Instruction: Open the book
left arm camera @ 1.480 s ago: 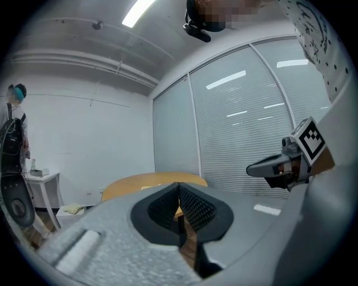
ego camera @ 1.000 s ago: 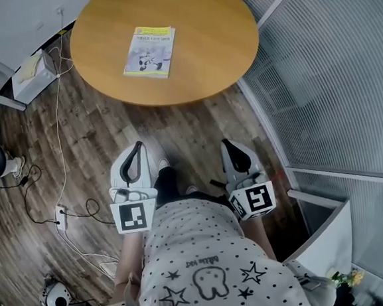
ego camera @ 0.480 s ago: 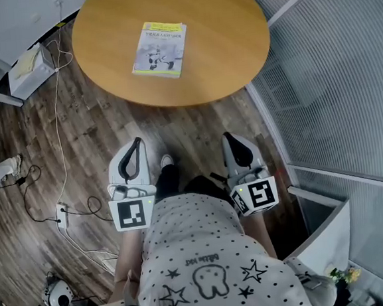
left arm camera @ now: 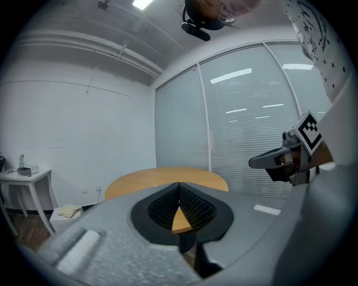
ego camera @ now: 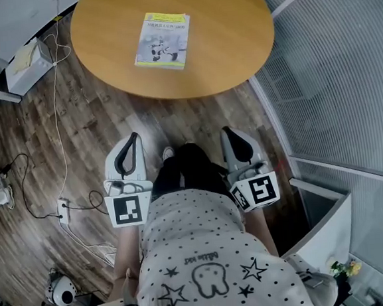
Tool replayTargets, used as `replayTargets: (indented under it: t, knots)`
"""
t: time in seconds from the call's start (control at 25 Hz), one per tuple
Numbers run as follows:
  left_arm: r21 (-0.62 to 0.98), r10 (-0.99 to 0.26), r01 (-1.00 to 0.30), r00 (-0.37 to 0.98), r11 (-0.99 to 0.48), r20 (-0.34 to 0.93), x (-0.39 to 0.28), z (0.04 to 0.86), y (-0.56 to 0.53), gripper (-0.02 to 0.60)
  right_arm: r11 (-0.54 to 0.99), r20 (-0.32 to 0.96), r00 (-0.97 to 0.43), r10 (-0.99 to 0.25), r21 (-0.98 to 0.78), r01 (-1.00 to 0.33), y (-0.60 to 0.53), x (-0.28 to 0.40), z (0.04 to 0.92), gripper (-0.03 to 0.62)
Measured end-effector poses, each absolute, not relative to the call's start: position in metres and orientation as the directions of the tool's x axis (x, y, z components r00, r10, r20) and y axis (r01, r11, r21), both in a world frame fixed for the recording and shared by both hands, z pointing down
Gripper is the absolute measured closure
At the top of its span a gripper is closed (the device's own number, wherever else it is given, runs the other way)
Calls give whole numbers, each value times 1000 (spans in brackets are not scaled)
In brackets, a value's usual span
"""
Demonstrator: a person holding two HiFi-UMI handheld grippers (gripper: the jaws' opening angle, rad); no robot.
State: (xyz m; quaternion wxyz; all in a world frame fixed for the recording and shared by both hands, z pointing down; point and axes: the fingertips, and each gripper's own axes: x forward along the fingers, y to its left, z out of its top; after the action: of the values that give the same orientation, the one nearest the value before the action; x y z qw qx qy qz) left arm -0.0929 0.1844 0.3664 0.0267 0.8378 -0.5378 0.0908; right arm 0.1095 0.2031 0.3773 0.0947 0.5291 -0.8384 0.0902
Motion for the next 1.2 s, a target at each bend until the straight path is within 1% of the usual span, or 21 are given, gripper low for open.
replayTargets:
  t: [0.36,0.56,0.72,0.96,1.2]
  knots:
    - [-35,-881,-888,450,-459,148,-86,363,179,571,441,250,-439,-863,-53,-896,190,105,379,589]
    - [19,-858,-870,489,-492,158,-75,367,162,572,457,257,-456,-852,-58,-887,167,107,386,589]
    - [5,-848,-862,499,-506,179,-69,369,135,571,462,270,-461,-845,-64,-885,137,110,389,589]
    - [-30,-858,-875,466,-483,216,-66,374,79,571,475,283,-476,-833,-77,-876,81,118,395,589]
    - [-34,-885,-903,412,-428,215,-66,374,21,571,494,271,-498,-824,-88,-865,19,124,396,589]
